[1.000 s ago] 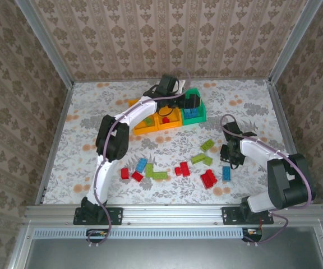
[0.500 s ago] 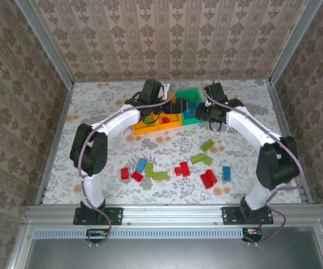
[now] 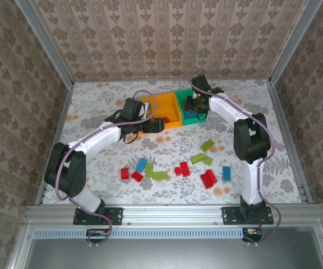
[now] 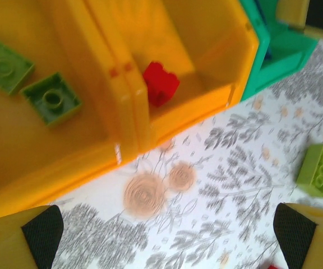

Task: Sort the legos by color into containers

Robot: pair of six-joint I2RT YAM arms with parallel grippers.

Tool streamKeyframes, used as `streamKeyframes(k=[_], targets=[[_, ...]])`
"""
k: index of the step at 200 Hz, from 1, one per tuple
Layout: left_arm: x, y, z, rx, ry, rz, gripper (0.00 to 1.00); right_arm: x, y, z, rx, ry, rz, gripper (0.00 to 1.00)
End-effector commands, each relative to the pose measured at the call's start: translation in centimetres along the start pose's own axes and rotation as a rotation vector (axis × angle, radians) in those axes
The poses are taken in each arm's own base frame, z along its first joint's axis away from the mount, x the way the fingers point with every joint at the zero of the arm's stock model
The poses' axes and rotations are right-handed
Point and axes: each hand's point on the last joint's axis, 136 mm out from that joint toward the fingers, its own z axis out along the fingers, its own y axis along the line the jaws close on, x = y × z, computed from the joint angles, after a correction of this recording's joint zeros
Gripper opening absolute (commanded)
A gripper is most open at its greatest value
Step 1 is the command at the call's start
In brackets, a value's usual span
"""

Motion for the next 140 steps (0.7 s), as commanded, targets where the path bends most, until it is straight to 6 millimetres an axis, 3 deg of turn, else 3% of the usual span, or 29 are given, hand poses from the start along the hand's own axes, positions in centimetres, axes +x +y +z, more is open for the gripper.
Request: streamKeyframes(k=[1, 21, 53, 81, 140], targets=[[4.8, 2.1, -0.9, -0.109, 0.113, 0.094, 1.00, -0.1, -0.3, 0.7, 0.021, 0.032, -0.012, 0.41], [7.9, 3.2, -1.5, -0.167, 0.171, 0.133, 1.00, -0.1, -0.1, 1.0, 0.011, 0.039, -0.001, 0.55], [11.4, 4.1, -2.4, -0.196, 0.219, 0.115, 0.98, 0.0, 0.8, -0.7, -0.026, 0.014, 0.004, 0.73], [13.3, 4.4, -3.2, -0.182, 0.233, 0.090, 0.92, 1.0, 0.8, -2.6, -0.038, 0.006, 0.004, 0.78], [16.5, 4.6, -3.9, -0.150, 0.267, 0.131, 0.81, 3.8, -1.0, -5.3, -0.007, 0.001, 0.014, 0.81]])
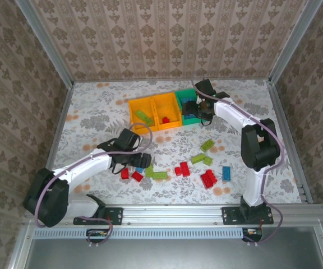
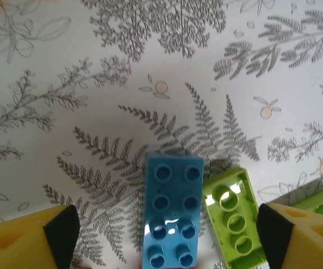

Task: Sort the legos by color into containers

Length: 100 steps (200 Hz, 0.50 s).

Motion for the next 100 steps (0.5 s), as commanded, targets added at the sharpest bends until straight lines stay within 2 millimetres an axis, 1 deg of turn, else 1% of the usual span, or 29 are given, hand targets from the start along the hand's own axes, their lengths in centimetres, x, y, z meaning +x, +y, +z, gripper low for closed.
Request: streamKeyframes(k=[1, 29, 53, 69, 85, 100], targets=[[1.6, 0.0, 0.0, 0.008, 0.030, 0.019, 0.80, 0.4, 0.1, -1.9, -0.001, -0.030, 0.003, 0.81], [2.6, 0.5, 0.4, -0.001, 0.033, 0.010, 0.78, 0.9, -0.7, -2.5, 0.025, -0.030, 0.006, 0.82], [2.6, 0.5, 0.7, 0.000, 0.038, 0.007, 0.77, 1.6, -1.6, -2.9, 0.058, -0.031, 0.015, 0.82], [2.5, 0.3, 0.9, 0.002, 0.044, 0.012, 0.75, 2.3, -2.4, -3.2, 0.082, -0.033, 0.026, 0.82], [2.4, 0.4, 1.1, -0.005, 0.056, 0.016, 0.73, 3.2, -3.7, -3.6, 0.113, -0.035, 0.044, 0.83], [2.4, 0.5, 1.4, -0.012, 0.069, 0.020, 0.68, 4.1, -4.6, -4.0, 0.133, -0.034, 0.056, 0.84]])
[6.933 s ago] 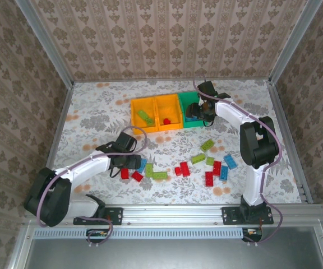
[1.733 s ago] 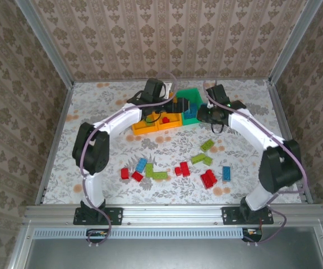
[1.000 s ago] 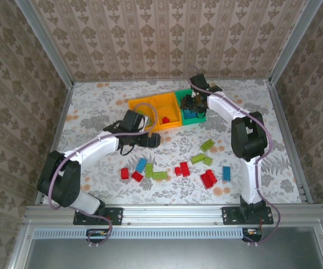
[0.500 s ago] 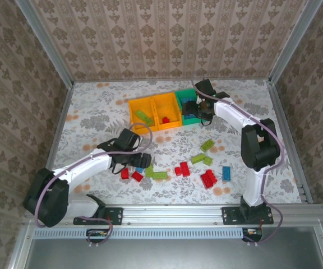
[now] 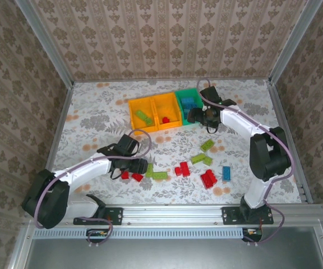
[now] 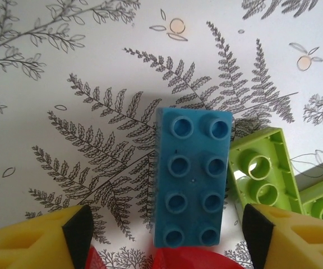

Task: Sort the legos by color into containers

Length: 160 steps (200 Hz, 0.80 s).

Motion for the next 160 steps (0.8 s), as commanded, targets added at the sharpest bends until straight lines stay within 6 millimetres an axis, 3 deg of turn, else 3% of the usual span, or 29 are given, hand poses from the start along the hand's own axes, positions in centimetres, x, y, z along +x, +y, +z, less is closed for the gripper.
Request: streamKeyframes(k=[1, 53, 83, 127, 160], targets=[[-0.4, -0.4, 0.2, 0.002, 0.010, 0.021, 0.68, 0.7, -1.8, -1.7, 0.053, -0.032, 0.036, 0.84], [-0.7, -0.9, 0.4, 0.017, 0.010, 0.024, 0.68, 2.7, -5.1, -2.5, 0.094, -0.021, 0.087, 0.85], [-0.7, -0.9, 0.6, 0.017, 0.011, 0.018, 0.67, 3.1, -5.8, -2.7, 0.104, -0.013, 0.095, 0.85], [-0.3, -0.7, 1.0, 0.009, 0.034, 0.004, 0.58, 3.3, -6.2, -3.0, 0.113, -0.018, 0.101, 0.85], [-0.3, -0.8, 1.1, 0.008, 0.040, 0.014, 0.59, 4.2, -7.1, -3.5, 0.139, -0.017, 0.103, 0.85]])
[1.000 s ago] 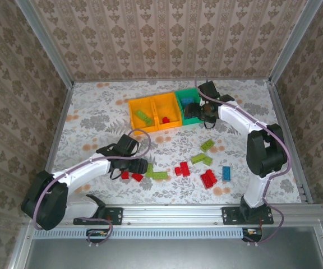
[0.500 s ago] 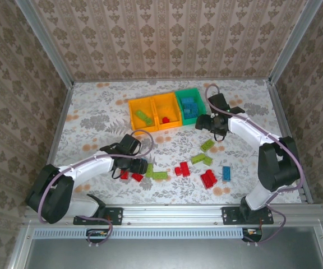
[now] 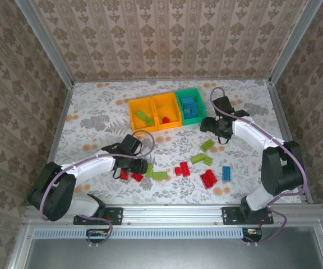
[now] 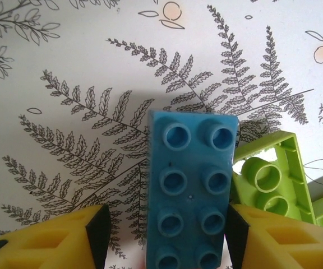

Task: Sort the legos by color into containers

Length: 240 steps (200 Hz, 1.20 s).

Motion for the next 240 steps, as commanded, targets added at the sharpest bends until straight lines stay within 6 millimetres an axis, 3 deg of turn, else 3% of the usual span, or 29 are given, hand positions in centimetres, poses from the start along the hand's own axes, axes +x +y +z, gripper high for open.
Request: streamKeyframes(k=[1, 34, 62, 118, 124, 162, 191, 240], targets=[[-0.6, -0.4, -0.1, 0.007, -0.001, 0.008, 0.59, 0.7, -1.5, -1.0, 0.043, -0.009, 0.016, 0.85], [-0.8, -0.3, 0.2, -0.001, 0.006, 0.004, 0.53, 2.2, -2.9, -1.3, 0.076, 0.006, 0.030, 0.85], [-1.3, -0.3, 0.3, -0.007, -0.004, -0.007, 0.42, 3.9, -4.3, -1.3, 0.118, 0.034, 0.032, 0.85], [-3.1, 0.2, -0.5, -0.017, -0.052, -0.032, 0.29, 8.0, -6.7, -0.5, 0.166, 0.101, 0.063, 0.86], [-3.4, 0.1, -0.7, -0.017, -0.059, -0.034, 0.29, 7.9, -6.7, -1.1, 0.153, 0.081, 0.070, 0.86], [-7.1, -0.6, -3.4, -0.006, -0.143, -0.011, 0.28, 10.4, -7.2, -0.9, 0.166, 0.121, 0.073, 0.85], [-11.1, -2.0, -6.1, 0.023, -0.227, 0.024, 0.28, 12.1, -7.9, -1.0, 0.198, 0.157, 0.071, 0.85], [-18.8, -6.9, -8.3, 0.184, -0.329, 0.096, 0.28, 13.8, -8.4, -2.0, 0.176, 0.169, 0.103, 0.84]])
